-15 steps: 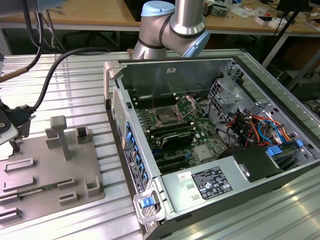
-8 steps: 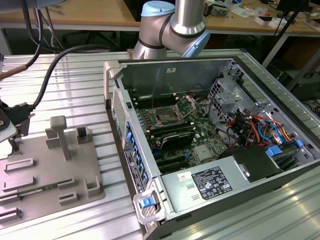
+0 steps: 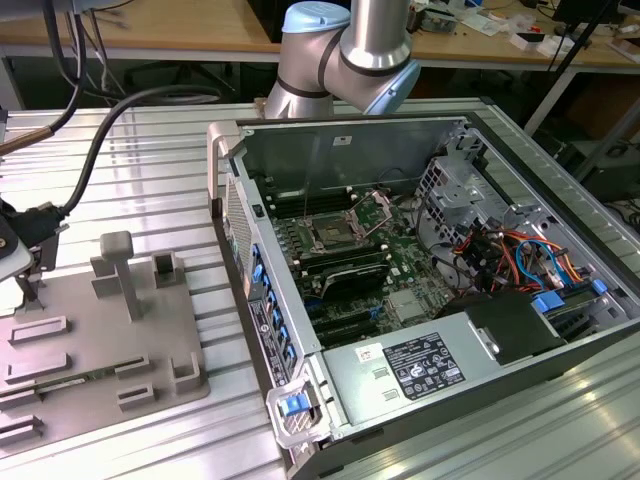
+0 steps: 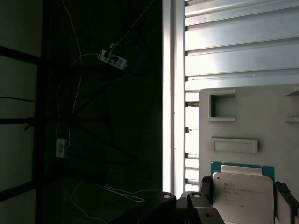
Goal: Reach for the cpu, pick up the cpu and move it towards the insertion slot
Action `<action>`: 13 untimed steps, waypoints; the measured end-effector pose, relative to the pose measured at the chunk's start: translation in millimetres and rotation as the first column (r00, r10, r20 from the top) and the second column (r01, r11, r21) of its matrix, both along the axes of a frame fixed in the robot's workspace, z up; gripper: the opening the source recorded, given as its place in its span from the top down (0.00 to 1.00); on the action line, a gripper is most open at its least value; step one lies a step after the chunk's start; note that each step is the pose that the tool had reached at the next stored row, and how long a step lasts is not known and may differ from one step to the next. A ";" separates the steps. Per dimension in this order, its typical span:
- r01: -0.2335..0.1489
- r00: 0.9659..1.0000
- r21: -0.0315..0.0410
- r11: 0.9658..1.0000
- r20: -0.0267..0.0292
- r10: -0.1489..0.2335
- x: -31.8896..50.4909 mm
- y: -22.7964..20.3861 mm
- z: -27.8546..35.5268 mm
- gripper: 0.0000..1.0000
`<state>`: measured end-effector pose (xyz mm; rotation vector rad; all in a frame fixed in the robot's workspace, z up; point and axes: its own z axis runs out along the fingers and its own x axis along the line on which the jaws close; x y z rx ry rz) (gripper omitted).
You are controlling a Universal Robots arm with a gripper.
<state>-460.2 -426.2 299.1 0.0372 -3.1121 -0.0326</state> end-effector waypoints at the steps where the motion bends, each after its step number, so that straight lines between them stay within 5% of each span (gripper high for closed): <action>1: 0.000 1.000 0.000 1.000 0.000 0.000 0.0 0.0 0.0 0.45; 13: 0.000 1.000 0.000 1.000 0.000 0.000 0.0 0.0 3.5 0.45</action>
